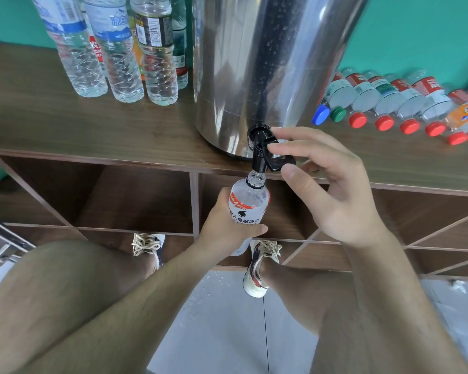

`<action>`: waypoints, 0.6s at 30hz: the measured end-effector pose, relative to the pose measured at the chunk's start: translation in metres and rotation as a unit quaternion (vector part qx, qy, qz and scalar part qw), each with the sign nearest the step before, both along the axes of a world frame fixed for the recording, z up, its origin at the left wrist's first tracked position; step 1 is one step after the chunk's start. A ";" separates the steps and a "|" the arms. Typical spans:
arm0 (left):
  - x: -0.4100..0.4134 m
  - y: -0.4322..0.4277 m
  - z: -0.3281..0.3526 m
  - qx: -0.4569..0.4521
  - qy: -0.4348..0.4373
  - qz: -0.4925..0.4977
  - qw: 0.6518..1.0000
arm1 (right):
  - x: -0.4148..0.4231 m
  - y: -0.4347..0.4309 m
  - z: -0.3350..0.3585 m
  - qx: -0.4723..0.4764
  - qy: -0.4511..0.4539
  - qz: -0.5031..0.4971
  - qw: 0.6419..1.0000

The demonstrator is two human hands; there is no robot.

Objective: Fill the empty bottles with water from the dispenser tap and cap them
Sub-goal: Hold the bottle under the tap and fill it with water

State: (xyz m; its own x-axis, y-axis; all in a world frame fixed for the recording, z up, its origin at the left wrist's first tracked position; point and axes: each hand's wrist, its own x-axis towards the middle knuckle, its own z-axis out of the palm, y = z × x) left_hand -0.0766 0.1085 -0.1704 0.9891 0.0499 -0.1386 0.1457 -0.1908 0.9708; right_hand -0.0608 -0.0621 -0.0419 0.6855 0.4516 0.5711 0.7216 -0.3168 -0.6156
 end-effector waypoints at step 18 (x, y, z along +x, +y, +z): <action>0.000 -0.002 0.000 0.012 0.002 0.000 1.000 | 0.002 -0.004 0.000 -0.010 0.007 0.020 1.000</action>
State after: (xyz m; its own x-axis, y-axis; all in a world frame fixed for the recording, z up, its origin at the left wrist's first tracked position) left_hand -0.0762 0.1065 -0.1701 0.9886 0.0531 -0.1411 0.1492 -0.2140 0.9654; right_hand -0.0586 -0.0661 -0.0423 0.6740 0.4900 0.5528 0.7257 -0.2994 -0.6194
